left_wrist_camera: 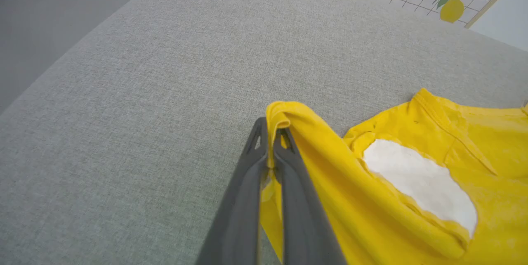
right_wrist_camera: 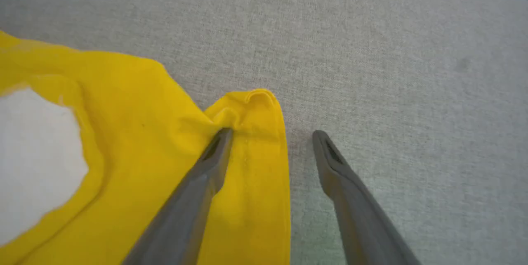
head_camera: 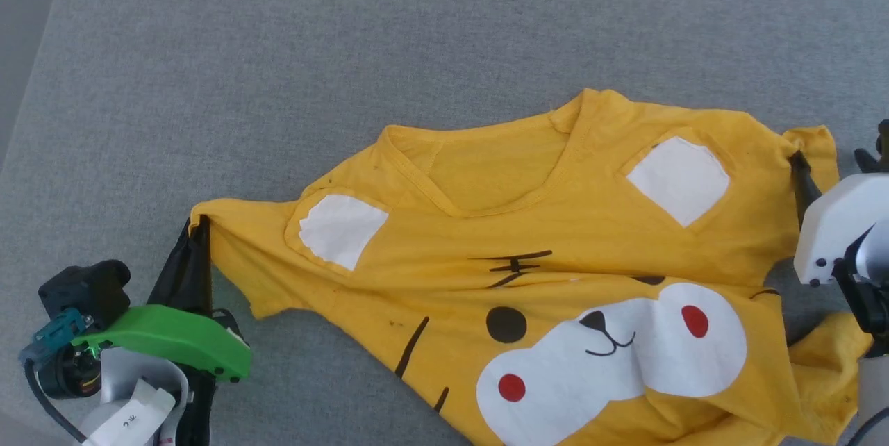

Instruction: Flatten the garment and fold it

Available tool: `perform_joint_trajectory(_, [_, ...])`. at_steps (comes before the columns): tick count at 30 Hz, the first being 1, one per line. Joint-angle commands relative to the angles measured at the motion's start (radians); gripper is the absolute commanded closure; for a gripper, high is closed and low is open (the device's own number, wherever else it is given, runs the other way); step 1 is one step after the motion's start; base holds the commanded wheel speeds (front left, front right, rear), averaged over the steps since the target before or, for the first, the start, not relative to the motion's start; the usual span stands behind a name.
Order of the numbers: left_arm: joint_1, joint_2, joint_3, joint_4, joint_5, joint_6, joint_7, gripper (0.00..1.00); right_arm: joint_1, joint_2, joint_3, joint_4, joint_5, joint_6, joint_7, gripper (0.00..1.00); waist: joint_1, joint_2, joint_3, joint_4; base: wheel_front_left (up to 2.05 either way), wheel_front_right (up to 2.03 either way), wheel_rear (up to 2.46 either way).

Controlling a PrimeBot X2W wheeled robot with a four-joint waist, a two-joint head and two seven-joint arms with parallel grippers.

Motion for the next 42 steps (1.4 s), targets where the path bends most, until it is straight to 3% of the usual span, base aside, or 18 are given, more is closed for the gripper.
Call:
perform_joint_trajectory(1, [-0.018, -0.001, 0.001, 0.0, -0.006, -0.004, -0.007, 1.0, -0.02, -0.002, 0.006, 0.01, 0.008, -0.002, 0.01, 0.0, -0.0001, 0.0, 0.015, 0.012, 0.0, 0.0, 0.0])
perform_joint_trajectory(4, [-0.025, -0.001, -0.002, 0.004, -0.006, -0.003, -0.008, 1.0, -0.026, -0.009, 0.02, 0.036, 0.023, -0.002, 0.03, 0.0, -0.0001, 0.0, 0.021, 0.014, 0.0, 0.0, 0.0])
perform_joint_trajectory(5, [-0.026, -0.001, -0.003, 0.005, -0.006, -0.003, -0.008, 1.0, -0.028, -0.01, 0.025, 0.043, 0.029, -0.002, 0.035, 0.06, -0.0001, 0.0, 0.021, 0.015, 0.0, 0.0, 0.0])
perform_joint_trajectory(6, [-0.028, 0.0, -0.004, 0.007, -0.006, -0.002, -0.008, 1.0, -0.029, -0.01, 0.029, 0.052, 0.036, -0.002, 0.044, 0.57, -0.0001, 0.0, 0.021, 0.014, 0.0, 0.0, 0.0])
perform_joint_trajectory(7, [-0.029, 0.0, -0.005, 0.007, -0.006, -0.001, -0.008, 1.0, -0.032, -0.011, 0.03, 0.059, 0.04, -0.002, 0.049, 1.0, -0.0001, 0.0, 0.02, 0.013, 0.0, 0.0, 0.0])
perform_joint_trajectory(11, [-0.032, 0.005, -0.013, 0.013, 0.0, -0.006, -0.009, 1.0, -0.051, -0.01, 0.024, 0.077, 0.046, -0.002, 0.029, 1.0, -0.0001, 0.0, 0.004, 0.005, 0.0, 0.0, 0.0])
perform_joint_trajectory(17, [-0.072, 0.029, -0.025, 0.007, 0.025, -0.015, -0.019, 1.0, -0.086, 0.01, 0.026, 0.06, 0.045, -0.002, -0.092, 1.0, -0.0001, 0.0, -0.062, -0.025, 0.0, 0.0, 0.0])
perform_joint_trajectory(28, [-0.332, 0.131, -0.08, 0.027, 0.1, -0.076, 0.048, 1.0, -0.243, 0.043, 0.101, 0.021, 0.099, -0.002, -0.278, 1.0, -0.0001, 0.0, -0.26, -0.11, 0.0, 0.0, 0.0])
perform_joint_trajectory(34, [-0.515, 0.169, -0.109, 0.053, 0.106, -0.108, 0.135, 1.0, -0.375, 0.032, 0.183, 0.053, 0.135, -0.002, -0.288, 1.0, -0.0001, 0.0, -0.364, -0.162, 0.0, 0.0, 0.0])
perform_joint_trajectory(42, [-0.779, 0.175, -0.136, 0.134, 0.061, -0.134, 0.248, 1.0, -0.565, -0.01, 0.282, 0.108, 0.189, -0.002, -0.247, 1.0, -0.0001, 0.0, -0.446, -0.202, 0.0, 0.0, 0.0])
